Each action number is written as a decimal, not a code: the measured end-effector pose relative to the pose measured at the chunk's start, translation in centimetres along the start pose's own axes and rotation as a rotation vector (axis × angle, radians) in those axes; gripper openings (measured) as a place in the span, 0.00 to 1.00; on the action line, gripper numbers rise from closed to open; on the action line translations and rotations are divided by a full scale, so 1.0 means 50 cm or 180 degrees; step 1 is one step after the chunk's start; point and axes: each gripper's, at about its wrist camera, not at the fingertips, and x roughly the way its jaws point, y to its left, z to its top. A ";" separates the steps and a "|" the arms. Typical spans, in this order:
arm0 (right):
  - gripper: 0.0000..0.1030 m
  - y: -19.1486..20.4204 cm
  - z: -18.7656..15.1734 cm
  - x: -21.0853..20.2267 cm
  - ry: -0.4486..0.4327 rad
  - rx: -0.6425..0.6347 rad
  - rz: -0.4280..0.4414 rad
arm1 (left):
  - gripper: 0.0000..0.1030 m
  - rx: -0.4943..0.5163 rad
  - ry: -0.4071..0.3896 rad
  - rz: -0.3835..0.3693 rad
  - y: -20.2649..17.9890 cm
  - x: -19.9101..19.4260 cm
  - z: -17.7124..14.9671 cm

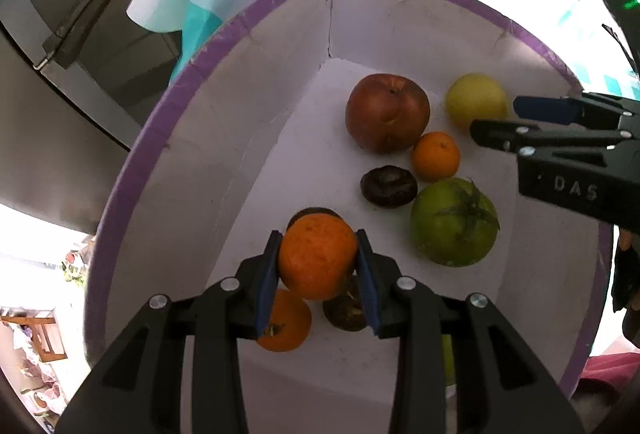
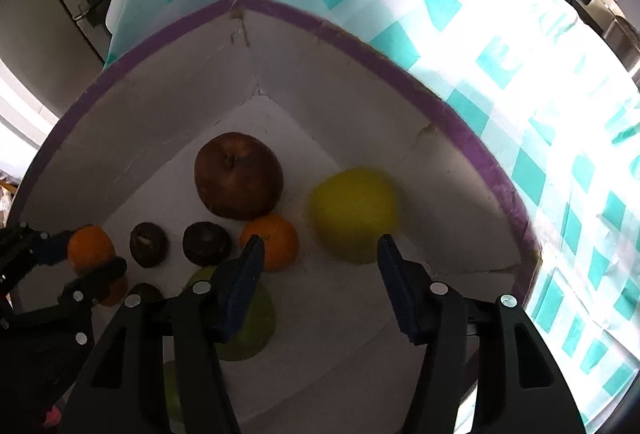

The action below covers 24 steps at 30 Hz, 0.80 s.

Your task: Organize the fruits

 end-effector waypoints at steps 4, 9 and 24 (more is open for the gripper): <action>0.56 -0.002 0.000 -0.001 -0.0003 0.0022 0.0045 | 0.37 0.0034 0.0030 -0.0032 -0.005 0.008 0.003; 0.61 -0.018 0.006 -0.005 -0.0029 0.0136 0.0065 | 0.65 0.0101 0.0040 -0.0083 -0.012 0.014 0.011; 0.84 -0.024 0.011 -0.087 -0.0501 0.0427 0.0176 | 0.98 -0.0032 -0.1122 -0.0046 0.029 -0.150 0.008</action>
